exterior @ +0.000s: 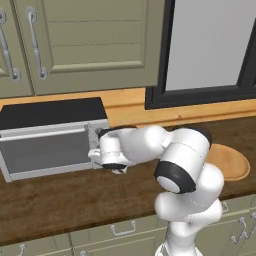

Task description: Pick up the kebab skewer and baguette bread, and place them inside the toaster oven. Close the toaster oven door and start by setting the timer.

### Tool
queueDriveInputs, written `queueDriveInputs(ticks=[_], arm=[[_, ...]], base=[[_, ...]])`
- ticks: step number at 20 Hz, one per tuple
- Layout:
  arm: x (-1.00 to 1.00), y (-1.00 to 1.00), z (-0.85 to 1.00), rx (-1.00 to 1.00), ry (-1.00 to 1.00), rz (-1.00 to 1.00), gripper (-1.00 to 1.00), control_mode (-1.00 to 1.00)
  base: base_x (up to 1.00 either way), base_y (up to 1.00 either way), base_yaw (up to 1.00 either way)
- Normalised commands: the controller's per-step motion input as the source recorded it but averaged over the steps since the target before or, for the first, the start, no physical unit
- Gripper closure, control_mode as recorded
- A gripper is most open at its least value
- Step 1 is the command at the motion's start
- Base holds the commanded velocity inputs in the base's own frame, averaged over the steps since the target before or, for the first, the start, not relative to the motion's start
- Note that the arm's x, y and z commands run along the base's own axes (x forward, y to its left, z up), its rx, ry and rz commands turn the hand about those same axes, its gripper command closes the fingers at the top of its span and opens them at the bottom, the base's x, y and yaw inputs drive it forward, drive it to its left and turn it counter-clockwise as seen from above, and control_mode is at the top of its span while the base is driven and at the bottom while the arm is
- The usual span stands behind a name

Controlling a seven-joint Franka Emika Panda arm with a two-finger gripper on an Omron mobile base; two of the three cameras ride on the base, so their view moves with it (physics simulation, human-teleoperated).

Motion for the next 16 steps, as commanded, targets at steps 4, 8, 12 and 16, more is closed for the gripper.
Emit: queueDriveInputs(ticks=[4, 8, 12, 16], arm=[[-0.82, -0.61, -0.30, 0.83, 0.00, 0.28, 1.00, -1.00], [-0.80, -0.59, -0.32, 0.81, 0.00, 0.27, 1.00, -1.00], [-0.84, -0.44, -0.35, 0.76, 0.00, 0.24, 1.00, -1.00], [-0.93, -0.11, -0.16, 0.48, 0.00, 0.06, 1.00, -1.00]], base=[[0.00, 0.00, 0.00], [0.00, 0.00, 0.00], [0.00, 0.00, 0.00], [0.00, 0.00, 0.00]])
